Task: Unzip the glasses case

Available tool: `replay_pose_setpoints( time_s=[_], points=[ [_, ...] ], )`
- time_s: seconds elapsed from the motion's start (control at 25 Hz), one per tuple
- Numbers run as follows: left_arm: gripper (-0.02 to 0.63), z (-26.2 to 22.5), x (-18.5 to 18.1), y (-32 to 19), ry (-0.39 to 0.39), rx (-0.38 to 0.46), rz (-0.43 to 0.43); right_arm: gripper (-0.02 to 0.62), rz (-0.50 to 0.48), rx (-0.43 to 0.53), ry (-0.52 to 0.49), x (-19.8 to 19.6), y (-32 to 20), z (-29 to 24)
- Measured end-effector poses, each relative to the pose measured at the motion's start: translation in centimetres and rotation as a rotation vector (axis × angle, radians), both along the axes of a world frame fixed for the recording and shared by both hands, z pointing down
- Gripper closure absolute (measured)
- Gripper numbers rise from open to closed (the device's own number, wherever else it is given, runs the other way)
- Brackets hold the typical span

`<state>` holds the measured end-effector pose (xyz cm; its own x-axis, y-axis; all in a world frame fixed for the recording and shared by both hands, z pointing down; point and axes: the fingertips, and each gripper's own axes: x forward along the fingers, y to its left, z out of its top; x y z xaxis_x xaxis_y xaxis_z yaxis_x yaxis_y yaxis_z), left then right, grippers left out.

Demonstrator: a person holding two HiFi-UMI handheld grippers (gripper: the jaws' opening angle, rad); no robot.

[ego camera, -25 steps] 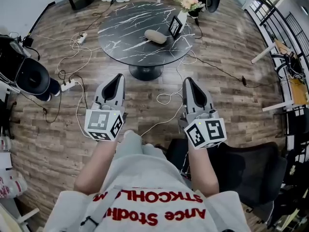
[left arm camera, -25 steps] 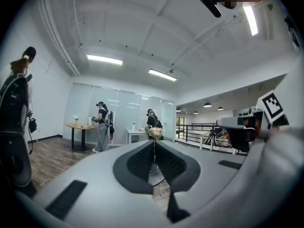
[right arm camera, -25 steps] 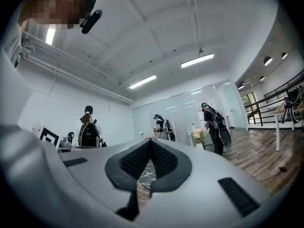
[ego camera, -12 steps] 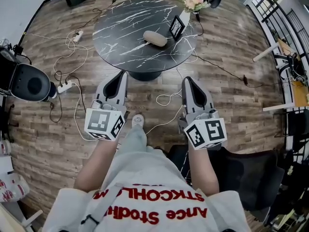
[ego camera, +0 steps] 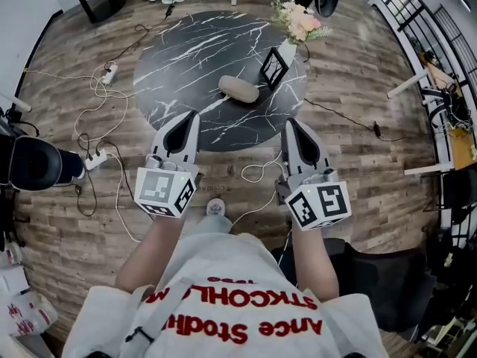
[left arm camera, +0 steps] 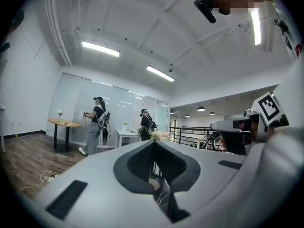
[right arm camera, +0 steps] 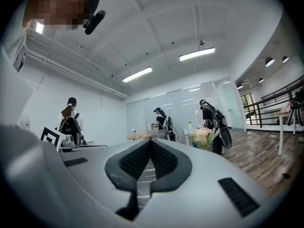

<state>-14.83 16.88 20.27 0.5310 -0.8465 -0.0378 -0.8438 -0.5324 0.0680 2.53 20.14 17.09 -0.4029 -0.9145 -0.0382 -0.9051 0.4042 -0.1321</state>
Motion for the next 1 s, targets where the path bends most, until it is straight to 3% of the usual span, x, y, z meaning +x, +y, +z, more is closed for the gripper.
replay_pose_setpoints(
  time_s=[0.28, 0.52, 1.0],
  points=[
    [0.606, 1.0, -1.1, -5.0, -0.001, -0.030, 0.013, 0.583, 0.007, -0.023, 0.009, -1.0, -4.9, 0.7],
    [0.606, 1.7, -0.7, -8.8, 0.068, -0.042, 0.044, 0.583, -0.011, -0.042, 0.011, -0.3, -9.7, 1.7],
    [0.606, 3.7, 5.8, -20.6, 0.026, -0.074, 0.055, 0.583, -0.125, -0.025, 0.079, 4.0, -22.5, 2.0]
  ],
)
